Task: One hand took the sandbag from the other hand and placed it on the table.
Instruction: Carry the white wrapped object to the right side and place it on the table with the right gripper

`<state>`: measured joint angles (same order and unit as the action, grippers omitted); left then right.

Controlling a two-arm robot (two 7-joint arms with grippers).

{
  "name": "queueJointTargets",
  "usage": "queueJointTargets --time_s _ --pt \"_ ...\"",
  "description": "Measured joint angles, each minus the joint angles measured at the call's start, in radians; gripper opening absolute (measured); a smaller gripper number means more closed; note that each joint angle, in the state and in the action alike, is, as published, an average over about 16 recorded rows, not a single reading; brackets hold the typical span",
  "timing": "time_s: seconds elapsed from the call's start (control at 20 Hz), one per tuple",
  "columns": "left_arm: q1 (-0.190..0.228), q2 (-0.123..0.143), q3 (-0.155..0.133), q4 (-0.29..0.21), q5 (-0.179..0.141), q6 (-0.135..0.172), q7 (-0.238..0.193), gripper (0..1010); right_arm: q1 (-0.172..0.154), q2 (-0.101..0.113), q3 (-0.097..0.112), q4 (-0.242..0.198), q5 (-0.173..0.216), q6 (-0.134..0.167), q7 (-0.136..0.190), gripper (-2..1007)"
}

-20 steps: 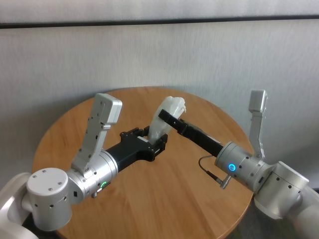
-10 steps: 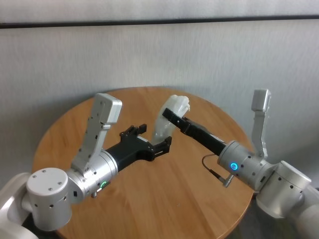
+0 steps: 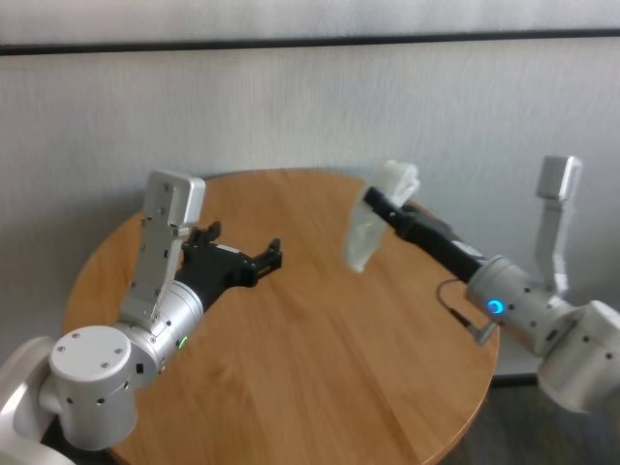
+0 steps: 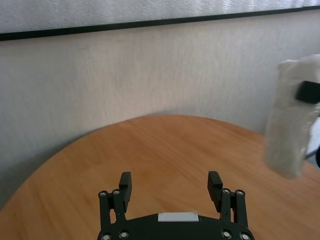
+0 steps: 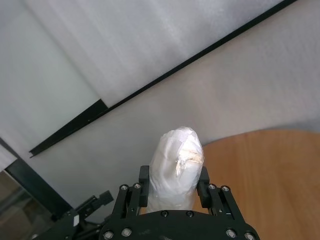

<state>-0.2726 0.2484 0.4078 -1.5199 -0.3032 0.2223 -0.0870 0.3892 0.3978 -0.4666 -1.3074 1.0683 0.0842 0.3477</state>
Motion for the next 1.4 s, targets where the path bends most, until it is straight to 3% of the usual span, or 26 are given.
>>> queueJointTargets --time_s 0.35,0.85,1.1,1.4 --pt "0.021 -0.04 -0.039 -0.029 0.05 0.014 0.096 1000 -0.064 0.071 0.048 -0.102 -0.038 -0.002 -0.057 545" --pt "0.039 -0.066 -0.052 -0.072 0.088 0.036 0.123 1000 -0.161 0.161 0.094 -0.227 -0.098 0.04 -0.141 545" --pt "0.042 -0.068 -0.048 -0.085 0.097 0.046 0.117 1000 -0.167 0.184 0.097 -0.24 -0.14 0.076 -0.171 545" --pt "0.042 -0.067 -0.043 -0.091 0.101 0.053 0.115 1000 -0.129 0.189 0.078 -0.212 -0.198 0.13 -0.181 545"
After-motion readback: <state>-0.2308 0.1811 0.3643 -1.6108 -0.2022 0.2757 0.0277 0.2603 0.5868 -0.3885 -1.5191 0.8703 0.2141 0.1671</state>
